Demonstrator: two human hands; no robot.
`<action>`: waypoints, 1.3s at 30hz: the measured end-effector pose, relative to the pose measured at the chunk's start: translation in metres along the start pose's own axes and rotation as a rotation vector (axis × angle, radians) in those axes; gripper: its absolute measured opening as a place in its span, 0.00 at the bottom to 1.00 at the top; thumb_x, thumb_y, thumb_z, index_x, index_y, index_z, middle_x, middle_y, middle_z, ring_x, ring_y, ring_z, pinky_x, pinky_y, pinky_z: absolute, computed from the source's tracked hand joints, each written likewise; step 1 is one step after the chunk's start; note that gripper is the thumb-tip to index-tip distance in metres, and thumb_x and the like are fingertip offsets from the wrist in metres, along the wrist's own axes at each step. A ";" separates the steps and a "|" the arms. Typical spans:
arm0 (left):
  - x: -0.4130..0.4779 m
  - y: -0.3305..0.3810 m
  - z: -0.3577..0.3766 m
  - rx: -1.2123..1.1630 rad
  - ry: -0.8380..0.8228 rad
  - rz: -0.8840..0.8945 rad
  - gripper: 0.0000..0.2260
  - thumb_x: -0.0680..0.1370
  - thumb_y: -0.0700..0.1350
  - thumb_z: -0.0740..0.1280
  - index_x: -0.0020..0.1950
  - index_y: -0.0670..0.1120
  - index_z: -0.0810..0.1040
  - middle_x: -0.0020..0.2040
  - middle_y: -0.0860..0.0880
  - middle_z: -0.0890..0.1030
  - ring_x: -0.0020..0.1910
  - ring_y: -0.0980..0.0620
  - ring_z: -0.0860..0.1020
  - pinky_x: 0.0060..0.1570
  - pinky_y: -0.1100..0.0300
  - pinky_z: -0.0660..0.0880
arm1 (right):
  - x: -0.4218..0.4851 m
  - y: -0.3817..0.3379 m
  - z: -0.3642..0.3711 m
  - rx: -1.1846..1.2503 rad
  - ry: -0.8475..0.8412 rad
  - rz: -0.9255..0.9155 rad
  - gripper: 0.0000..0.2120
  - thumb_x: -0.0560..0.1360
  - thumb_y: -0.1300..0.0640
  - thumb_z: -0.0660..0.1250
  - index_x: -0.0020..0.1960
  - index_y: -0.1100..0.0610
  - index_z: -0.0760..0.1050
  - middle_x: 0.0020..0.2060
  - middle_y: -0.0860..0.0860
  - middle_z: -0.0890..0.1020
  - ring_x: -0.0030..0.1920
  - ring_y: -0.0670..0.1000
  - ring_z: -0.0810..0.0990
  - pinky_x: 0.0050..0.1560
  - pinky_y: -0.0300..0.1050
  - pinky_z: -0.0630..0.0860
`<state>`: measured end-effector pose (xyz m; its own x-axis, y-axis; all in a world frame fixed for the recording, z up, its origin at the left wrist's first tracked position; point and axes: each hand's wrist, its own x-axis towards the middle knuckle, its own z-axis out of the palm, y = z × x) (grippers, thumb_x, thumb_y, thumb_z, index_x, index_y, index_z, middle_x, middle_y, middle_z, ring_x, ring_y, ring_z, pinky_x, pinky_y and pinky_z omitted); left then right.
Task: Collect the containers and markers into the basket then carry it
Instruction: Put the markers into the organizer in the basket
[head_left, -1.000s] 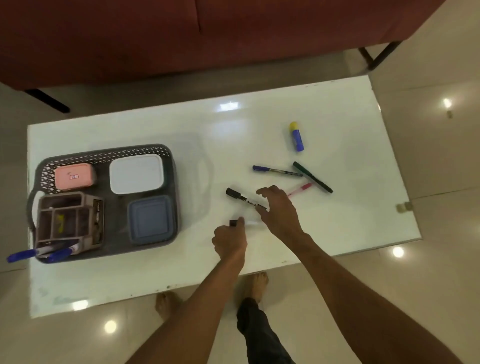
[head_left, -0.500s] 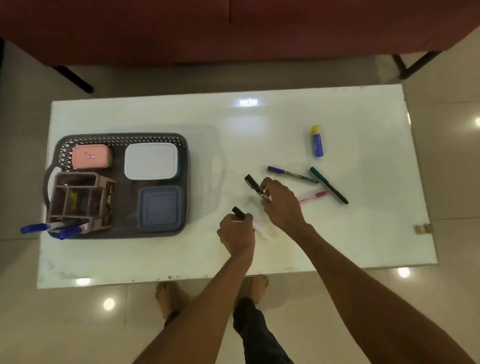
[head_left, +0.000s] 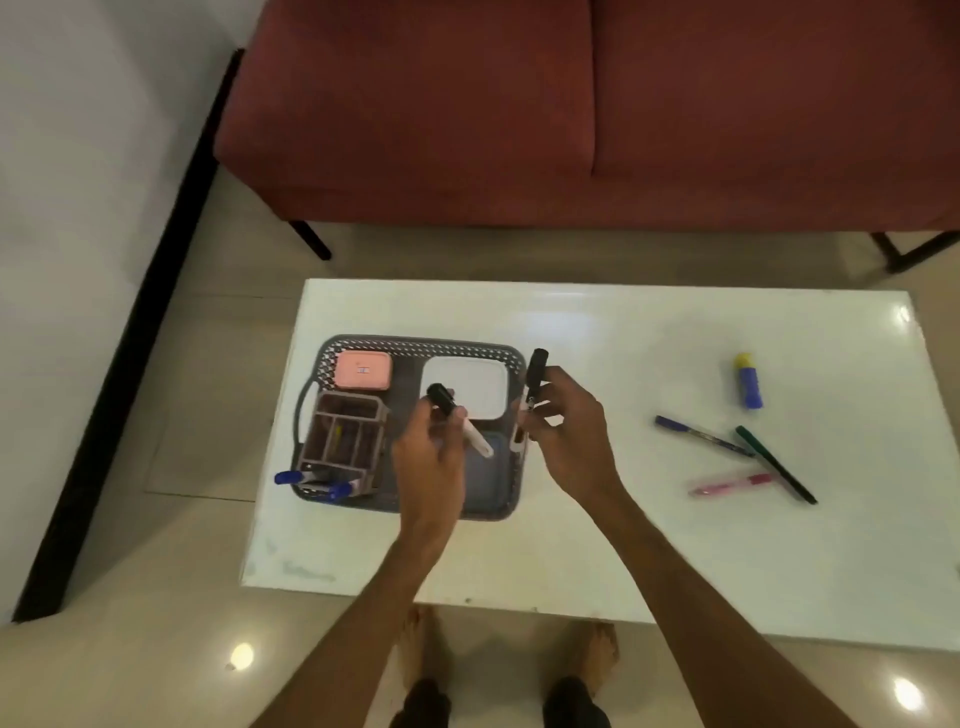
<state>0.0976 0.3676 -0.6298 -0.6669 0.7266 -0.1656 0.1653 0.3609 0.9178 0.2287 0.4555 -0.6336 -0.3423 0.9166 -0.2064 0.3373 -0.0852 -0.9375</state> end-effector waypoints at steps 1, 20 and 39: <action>0.012 -0.002 -0.019 0.010 0.018 0.021 0.05 0.80 0.54 0.65 0.52 0.55 0.78 0.41 0.50 0.84 0.43 0.49 0.84 0.46 0.42 0.82 | 0.003 -0.009 0.018 0.028 -0.022 0.003 0.15 0.74 0.68 0.69 0.56 0.52 0.77 0.41 0.47 0.85 0.41 0.47 0.84 0.45 0.48 0.82; 0.135 -0.088 -0.156 0.237 -0.034 0.087 0.09 0.81 0.45 0.66 0.58 0.43 0.78 0.49 0.48 0.86 0.48 0.52 0.84 0.54 0.54 0.81 | 0.045 -0.005 0.226 -0.311 -0.041 -0.118 0.18 0.75 0.65 0.71 0.64 0.57 0.76 0.55 0.52 0.85 0.53 0.52 0.84 0.57 0.52 0.81; 0.133 -0.097 -0.145 0.464 0.019 -0.030 0.21 0.76 0.44 0.72 0.67 0.45 0.72 0.64 0.44 0.73 0.64 0.44 0.73 0.63 0.52 0.73 | 0.039 0.017 0.204 -0.508 -0.169 -0.107 0.30 0.70 0.68 0.71 0.70 0.58 0.69 0.65 0.56 0.73 0.66 0.55 0.71 0.65 0.51 0.74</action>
<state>-0.1125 0.3440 -0.6884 -0.6890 0.7023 -0.1793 0.4500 0.6084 0.6537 0.0420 0.4099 -0.7150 -0.5200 0.8307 -0.1989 0.6598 0.2428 -0.7111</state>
